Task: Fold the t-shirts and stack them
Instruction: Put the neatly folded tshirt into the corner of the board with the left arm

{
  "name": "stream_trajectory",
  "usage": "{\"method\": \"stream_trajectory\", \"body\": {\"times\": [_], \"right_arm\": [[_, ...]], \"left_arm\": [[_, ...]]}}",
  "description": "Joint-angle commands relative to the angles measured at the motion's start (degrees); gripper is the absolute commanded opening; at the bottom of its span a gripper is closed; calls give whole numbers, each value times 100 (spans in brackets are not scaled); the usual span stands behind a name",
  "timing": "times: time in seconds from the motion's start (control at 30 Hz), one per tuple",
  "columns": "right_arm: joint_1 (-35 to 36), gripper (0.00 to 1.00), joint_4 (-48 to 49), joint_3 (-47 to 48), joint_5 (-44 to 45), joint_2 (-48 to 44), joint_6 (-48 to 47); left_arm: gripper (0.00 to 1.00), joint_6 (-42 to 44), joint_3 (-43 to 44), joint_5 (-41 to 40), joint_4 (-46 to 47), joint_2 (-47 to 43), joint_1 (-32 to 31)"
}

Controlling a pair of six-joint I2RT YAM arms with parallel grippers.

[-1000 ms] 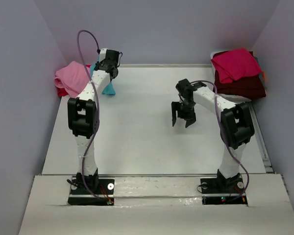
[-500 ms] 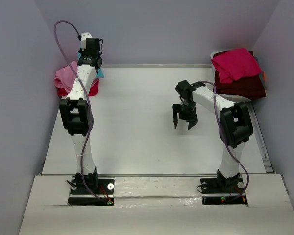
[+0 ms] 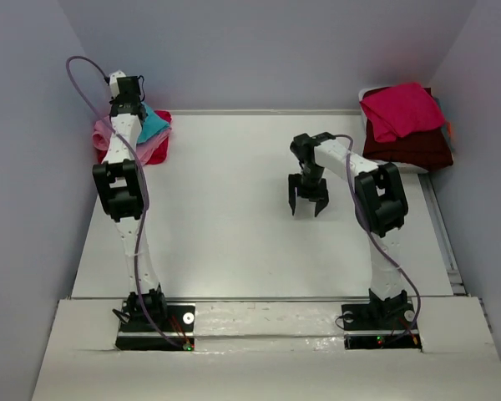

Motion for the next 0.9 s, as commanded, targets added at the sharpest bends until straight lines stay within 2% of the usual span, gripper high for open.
{"method": "stream_trajectory", "body": {"times": [0.0,0.5,0.67,0.87], "right_arm": [[-21,76,-367,490,24,230,90],[-21,76,-438,719,103,521,-33],[-21,76,-473,851,86,574,-42],[-21,76,-421,737,112,486,-42]], "left_arm": [[5,-215,-207,70,352,-182,29],[6,-426,-664,-527,546,-507,134],[6,-496,-1094,-572,853,-797,134],[6,-637,-1121,-379,923,-955,187]]}}
